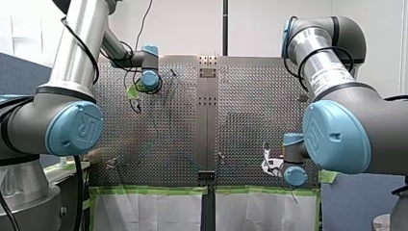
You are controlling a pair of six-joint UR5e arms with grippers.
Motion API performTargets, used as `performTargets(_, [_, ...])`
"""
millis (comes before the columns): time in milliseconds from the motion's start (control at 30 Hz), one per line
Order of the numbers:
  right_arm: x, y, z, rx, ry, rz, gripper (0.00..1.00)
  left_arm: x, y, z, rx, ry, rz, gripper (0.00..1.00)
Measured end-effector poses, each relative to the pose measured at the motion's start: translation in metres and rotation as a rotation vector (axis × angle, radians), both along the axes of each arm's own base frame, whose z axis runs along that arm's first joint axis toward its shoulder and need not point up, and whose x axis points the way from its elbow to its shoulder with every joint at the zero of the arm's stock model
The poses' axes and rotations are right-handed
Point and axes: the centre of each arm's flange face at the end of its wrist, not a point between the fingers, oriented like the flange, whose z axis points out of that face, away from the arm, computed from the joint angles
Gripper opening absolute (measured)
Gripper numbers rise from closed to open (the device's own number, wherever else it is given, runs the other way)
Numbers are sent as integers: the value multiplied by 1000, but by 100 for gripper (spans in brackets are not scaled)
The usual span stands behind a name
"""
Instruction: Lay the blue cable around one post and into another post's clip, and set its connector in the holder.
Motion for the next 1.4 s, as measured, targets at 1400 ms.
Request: performTargets(1400, [-6,4,-19,33,-8,-15,0,-12,8,-14,-225,123,-38,100])
